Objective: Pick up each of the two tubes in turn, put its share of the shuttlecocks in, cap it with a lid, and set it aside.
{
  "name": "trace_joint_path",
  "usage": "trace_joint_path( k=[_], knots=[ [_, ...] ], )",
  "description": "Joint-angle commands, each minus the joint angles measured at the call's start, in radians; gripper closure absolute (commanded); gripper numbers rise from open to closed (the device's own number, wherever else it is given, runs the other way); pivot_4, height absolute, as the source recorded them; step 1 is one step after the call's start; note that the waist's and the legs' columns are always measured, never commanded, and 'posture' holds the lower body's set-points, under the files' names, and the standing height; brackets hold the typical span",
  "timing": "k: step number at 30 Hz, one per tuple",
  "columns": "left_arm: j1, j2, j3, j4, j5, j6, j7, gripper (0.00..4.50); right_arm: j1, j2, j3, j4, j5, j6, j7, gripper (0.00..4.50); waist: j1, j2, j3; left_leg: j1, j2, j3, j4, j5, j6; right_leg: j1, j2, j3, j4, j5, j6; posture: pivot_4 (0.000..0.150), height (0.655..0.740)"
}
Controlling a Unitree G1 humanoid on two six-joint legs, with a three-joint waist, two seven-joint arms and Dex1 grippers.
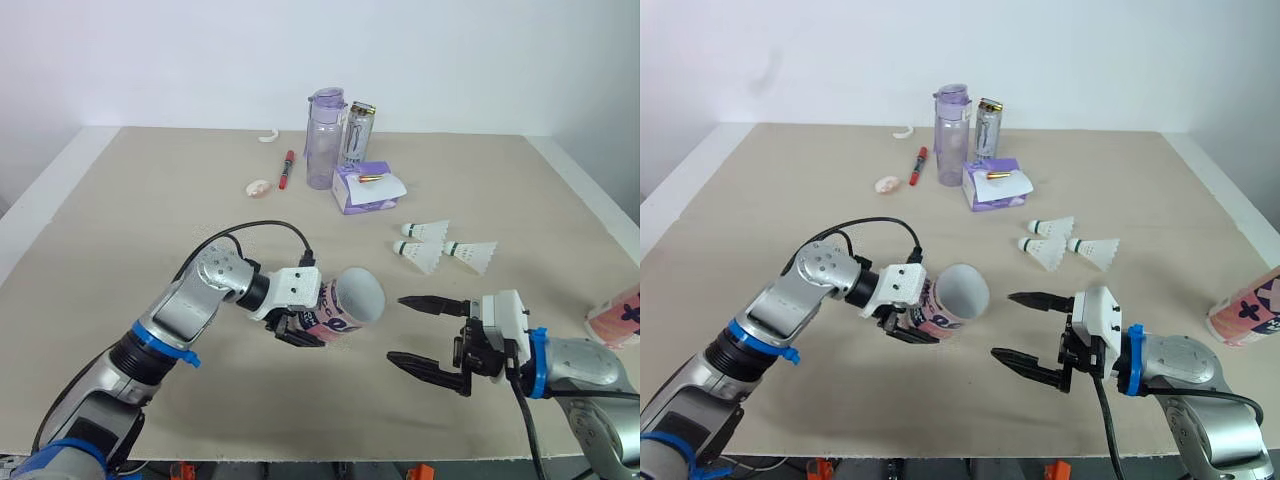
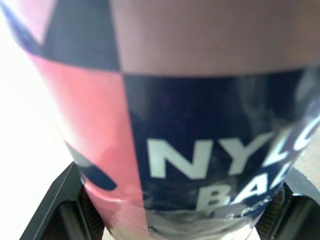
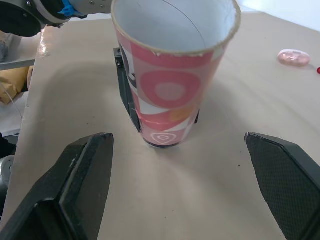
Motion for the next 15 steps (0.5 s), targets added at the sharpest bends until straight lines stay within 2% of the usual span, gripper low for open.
trace_joint_path(
  k=[1, 11, 15],
  knots=[
    [-0.033, 0.011, -0.021, -0.009, 0.024, 0.014, -0.002, 1.09, -0.078, 0.052, -0.064, 0.079, 0.005, 0.075, -0.172, 0.00, 0.000, 0.000, 0.000, 0.000, 0.000, 0.000, 0.000, 0.000, 0.000, 0.000, 0.000, 0.000, 0.000, 0.000, 0.000, 0.150, 0.7400],
    [-0.050, 0.013, -0.032, 0.010, 0.034, 0.033, 0.008, 1.09, -0.239, 0.114, -0.018, 0.250, -0.083, 0.162, -0.348, 0.00, -0.001, 0.001, 0.000, -0.001, 0.000, 0.000, 0.000, 0.000, 0.000, -0.001, 0.001, 0.002, 0.000, 0.000, 0.000, 0.150, 0.7400],
    [-0.046, 0.018, -0.029, -0.004, 0.030, 0.041, 0.011, 1.09, -0.276, 0.127, -0.012, 0.291, -0.102, 0.179, -0.368, 0.00, -0.002, 0.002, -0.001, -0.001, 0.000, 0.000, 0.000, 0.000, 0.000, -0.001, 0.003, 0.003, 0.000, 0.001, 0.000, 0.150, 0.7400]
  ],
)
